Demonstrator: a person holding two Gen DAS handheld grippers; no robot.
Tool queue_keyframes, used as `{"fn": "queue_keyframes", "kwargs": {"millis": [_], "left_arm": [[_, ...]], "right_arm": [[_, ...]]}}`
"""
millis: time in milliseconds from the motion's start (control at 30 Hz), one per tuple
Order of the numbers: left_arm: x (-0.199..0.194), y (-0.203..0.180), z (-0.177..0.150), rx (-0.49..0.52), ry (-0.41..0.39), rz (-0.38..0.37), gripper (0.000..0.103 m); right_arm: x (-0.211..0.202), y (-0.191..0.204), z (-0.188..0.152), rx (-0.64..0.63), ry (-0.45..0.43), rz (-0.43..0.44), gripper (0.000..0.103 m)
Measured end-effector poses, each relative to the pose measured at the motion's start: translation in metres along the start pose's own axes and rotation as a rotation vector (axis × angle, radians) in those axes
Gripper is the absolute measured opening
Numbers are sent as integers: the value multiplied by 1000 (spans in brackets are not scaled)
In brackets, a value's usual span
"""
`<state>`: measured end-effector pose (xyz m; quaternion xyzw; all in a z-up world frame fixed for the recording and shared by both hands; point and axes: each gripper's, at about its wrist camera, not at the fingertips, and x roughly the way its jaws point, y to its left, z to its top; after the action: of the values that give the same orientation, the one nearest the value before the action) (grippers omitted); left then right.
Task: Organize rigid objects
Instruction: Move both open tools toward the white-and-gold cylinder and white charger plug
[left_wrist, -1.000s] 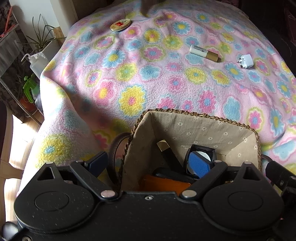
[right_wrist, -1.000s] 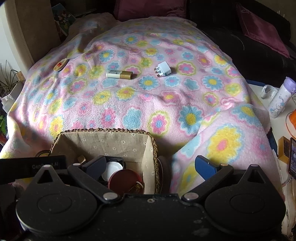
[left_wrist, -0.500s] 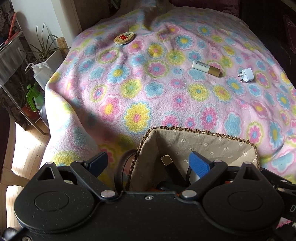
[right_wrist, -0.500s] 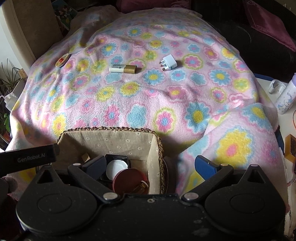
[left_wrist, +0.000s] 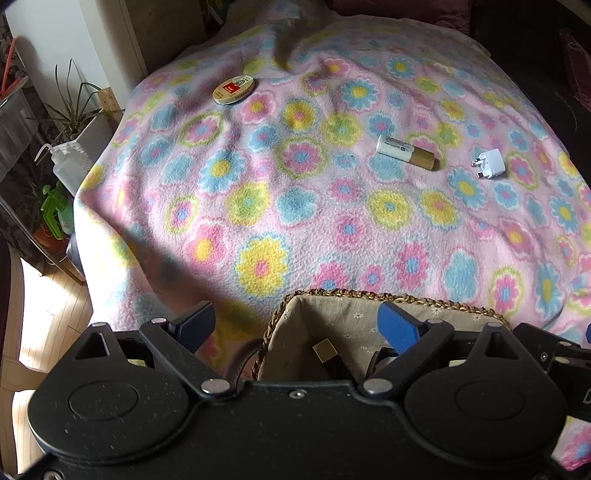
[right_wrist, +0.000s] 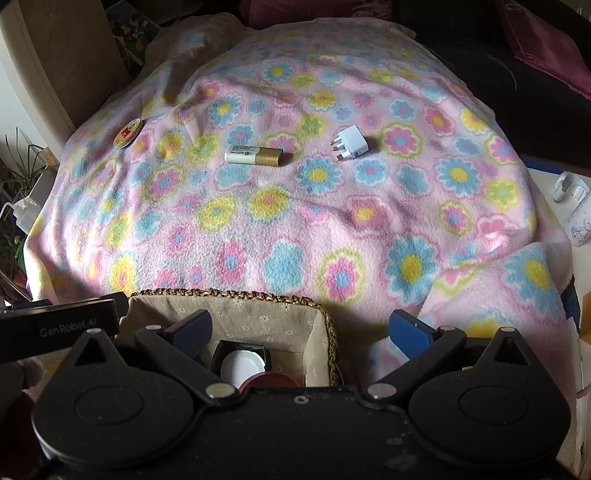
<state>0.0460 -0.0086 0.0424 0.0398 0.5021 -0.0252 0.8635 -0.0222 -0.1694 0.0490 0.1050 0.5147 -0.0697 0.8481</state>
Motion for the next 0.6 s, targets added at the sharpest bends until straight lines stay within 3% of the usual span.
{"fn": "queue_keyframes", "kwargs": {"millis": [600], "left_arm": [[25,-18,38,120,-26,-21,91]], "right_arm": [[38,-16,43,-11,-38,-50,102]]}}
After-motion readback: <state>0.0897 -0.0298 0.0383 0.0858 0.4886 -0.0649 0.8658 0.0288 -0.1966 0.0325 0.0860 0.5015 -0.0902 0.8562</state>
